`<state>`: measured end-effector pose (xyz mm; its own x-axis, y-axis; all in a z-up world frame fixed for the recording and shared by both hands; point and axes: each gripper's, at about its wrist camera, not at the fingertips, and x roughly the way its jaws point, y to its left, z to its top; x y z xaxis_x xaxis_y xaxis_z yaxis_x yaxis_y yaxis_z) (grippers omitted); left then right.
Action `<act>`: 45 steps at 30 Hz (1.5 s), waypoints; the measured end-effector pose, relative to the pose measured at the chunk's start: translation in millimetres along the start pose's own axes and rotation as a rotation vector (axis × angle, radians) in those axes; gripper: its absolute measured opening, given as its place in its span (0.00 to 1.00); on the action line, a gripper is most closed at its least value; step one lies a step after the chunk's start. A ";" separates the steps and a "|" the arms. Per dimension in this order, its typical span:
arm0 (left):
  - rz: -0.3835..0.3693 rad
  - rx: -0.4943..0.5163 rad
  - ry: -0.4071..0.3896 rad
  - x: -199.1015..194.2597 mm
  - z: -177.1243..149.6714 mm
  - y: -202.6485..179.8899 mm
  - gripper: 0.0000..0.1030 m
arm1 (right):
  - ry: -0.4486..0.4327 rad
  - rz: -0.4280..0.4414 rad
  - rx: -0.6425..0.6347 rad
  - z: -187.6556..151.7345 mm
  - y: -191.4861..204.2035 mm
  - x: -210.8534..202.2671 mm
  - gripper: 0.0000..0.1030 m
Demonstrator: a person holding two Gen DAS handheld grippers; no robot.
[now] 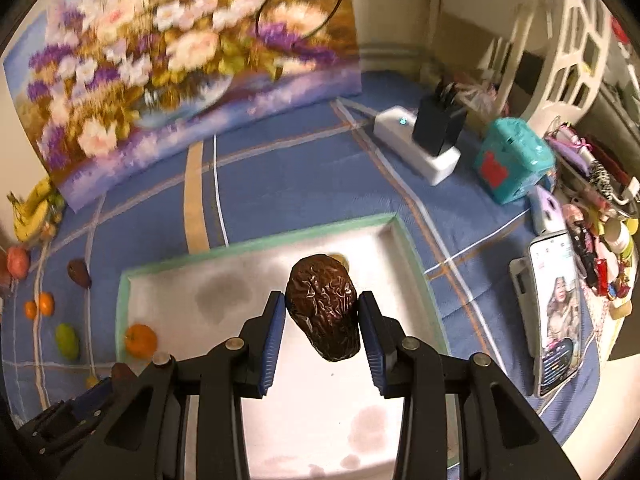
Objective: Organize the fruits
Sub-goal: 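Lower the avocado into the white tray with the left tool while the right tool releases the date there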
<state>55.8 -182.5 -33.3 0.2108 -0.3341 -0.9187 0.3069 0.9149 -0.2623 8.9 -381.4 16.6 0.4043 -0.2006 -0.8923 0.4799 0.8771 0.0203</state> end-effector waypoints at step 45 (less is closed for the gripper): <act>0.044 0.059 0.031 14.9 -3.4 -16.5 0.45 | 0.156 -0.045 -0.089 -13.7 5.0 48.6 0.39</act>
<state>50.7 -201.9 -43.7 0.1971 -0.2857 -0.9378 0.3520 0.9134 -0.2043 20.3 -380.7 -32.9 0.2546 -0.1767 -0.9508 0.4216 0.9051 -0.0553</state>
